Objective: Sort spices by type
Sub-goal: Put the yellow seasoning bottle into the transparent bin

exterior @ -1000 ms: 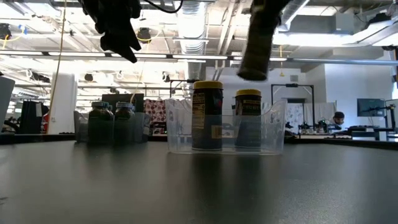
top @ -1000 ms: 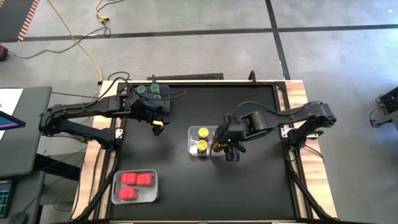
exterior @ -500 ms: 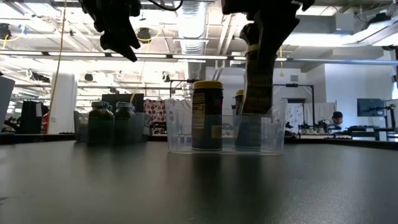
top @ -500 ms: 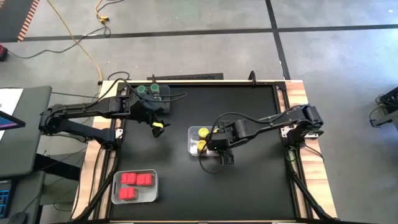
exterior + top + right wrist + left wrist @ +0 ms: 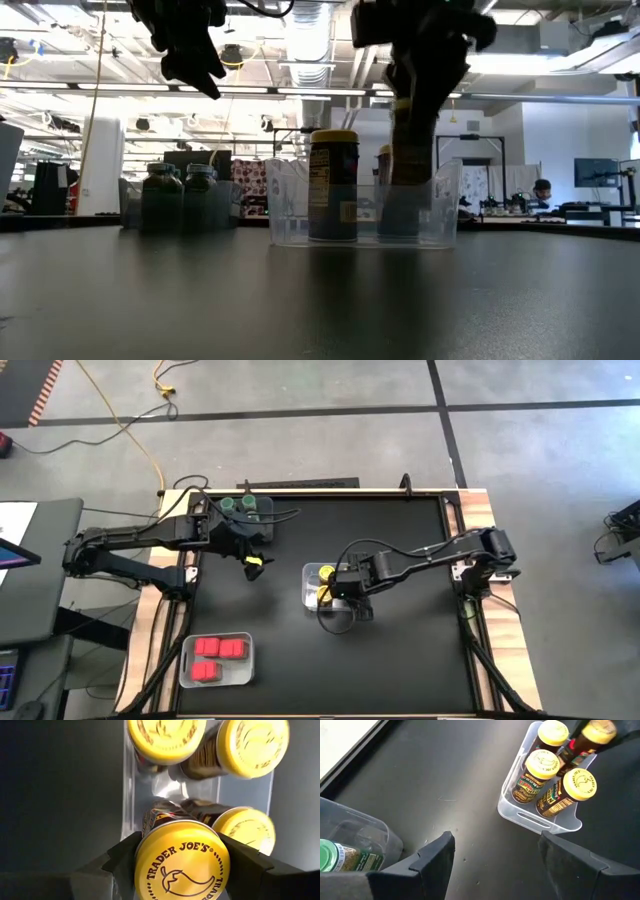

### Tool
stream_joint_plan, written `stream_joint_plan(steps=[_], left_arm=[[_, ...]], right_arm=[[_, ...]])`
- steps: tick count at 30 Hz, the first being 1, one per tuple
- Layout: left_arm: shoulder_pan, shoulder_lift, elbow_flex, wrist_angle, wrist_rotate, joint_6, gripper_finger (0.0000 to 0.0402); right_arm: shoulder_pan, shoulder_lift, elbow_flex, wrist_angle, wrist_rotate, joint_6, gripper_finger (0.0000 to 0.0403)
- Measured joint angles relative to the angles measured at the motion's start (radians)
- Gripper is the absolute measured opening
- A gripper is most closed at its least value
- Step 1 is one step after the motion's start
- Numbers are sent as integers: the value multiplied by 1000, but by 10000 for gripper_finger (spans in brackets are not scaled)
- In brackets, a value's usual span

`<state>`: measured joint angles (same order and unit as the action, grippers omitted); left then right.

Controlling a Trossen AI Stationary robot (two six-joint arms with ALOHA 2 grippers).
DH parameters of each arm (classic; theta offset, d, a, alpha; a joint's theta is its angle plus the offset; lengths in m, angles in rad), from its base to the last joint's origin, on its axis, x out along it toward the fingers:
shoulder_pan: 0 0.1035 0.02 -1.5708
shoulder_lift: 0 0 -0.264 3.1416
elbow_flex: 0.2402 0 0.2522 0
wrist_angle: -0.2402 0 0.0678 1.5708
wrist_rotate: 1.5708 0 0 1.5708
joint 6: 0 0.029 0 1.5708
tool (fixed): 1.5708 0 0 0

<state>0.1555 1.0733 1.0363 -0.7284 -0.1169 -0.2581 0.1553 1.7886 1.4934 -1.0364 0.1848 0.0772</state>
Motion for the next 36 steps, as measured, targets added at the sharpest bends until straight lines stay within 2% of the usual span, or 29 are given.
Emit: stream_joint_plan(steps=[10, 30, 36], left_arm=[[0, 0, 0, 0, -6, 8, 277], [0, 0, 0, 0, -5, 10, 277], [0, 0, 0, 0, -4, 9, 277]], right_arm=[[-1, 0, -58, 109, -27, -11, 254], [-12, 0, -58, 114, -32, -71, 255], [-32, 0, -58, 140, -78, -80, 255]])
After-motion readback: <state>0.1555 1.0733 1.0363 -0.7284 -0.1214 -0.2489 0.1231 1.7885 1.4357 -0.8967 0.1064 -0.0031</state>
